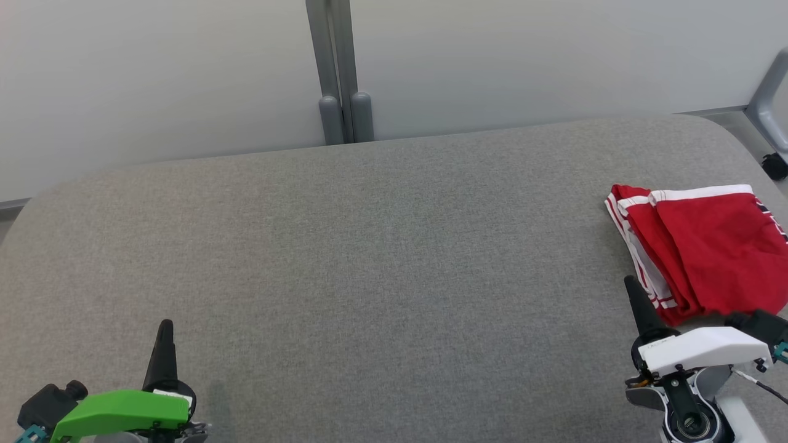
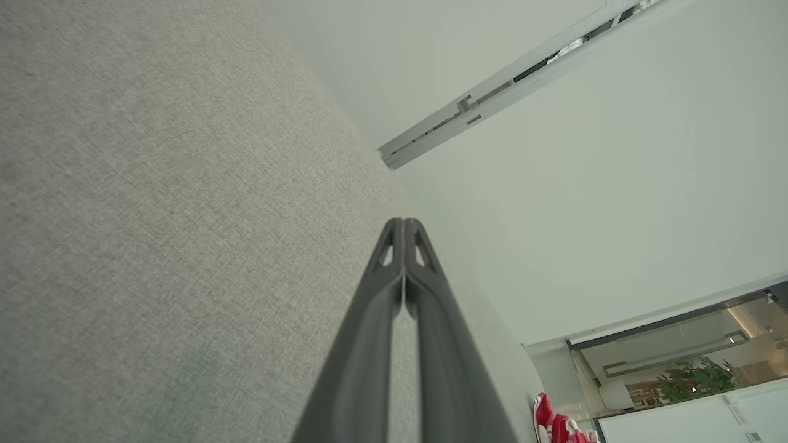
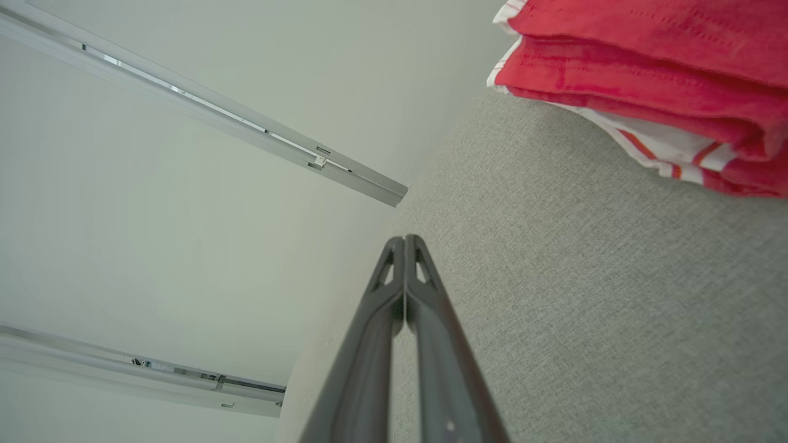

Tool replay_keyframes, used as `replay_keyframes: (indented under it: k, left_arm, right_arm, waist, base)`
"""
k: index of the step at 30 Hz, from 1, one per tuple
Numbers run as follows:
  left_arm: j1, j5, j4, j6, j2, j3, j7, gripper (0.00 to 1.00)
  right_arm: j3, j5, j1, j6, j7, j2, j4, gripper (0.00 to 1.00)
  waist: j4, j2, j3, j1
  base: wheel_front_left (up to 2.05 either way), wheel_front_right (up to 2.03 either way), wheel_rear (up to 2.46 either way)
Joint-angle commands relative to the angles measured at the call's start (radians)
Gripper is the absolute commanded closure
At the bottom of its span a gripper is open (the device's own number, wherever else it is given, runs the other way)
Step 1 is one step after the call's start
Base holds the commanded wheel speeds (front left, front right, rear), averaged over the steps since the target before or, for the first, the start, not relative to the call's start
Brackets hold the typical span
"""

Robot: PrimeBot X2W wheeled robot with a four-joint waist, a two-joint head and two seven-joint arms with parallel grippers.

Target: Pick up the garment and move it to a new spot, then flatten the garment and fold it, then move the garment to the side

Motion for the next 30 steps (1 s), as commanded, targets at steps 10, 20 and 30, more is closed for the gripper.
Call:
replay_keyframes:
  k: [10, 20, 30]
  left_arm:
    - [-0.037, -0.11, -0.016, -0.007, -0.004, 0.015, 0.032, 1.0]
    - [-0.048, -0.196, -0.021, -0.008, -0.008, 0.023, 0.056, 1.0]
    - [-0.056, -0.273, -0.025, -0.01, -0.011, 0.03, 0.078, 1.0]
  right_arm:
    - [-0.036, 0.098, -0.011, 0.0, 0.031, 0.016, -0.023, 1.0]
    - [-0.061, 0.173, -0.009, 0.0, 0.057, 0.032, -0.031, 1.0]
    - [-0.083, 0.241, -0.007, 0.0, 0.079, 0.046, -0.037, 1.0]
  waist:
    - [0.007, 0.0, 0.006, 0.0]
    - [0.013, 0.0, 0.013, 0.0]
    - [0.019, 0.0, 0.019, 0.0]
  base:
    - [0.0, 0.0, 0.0]
    - [0.0, 0.0, 0.0]
    - [0.0, 0.0, 0.0]
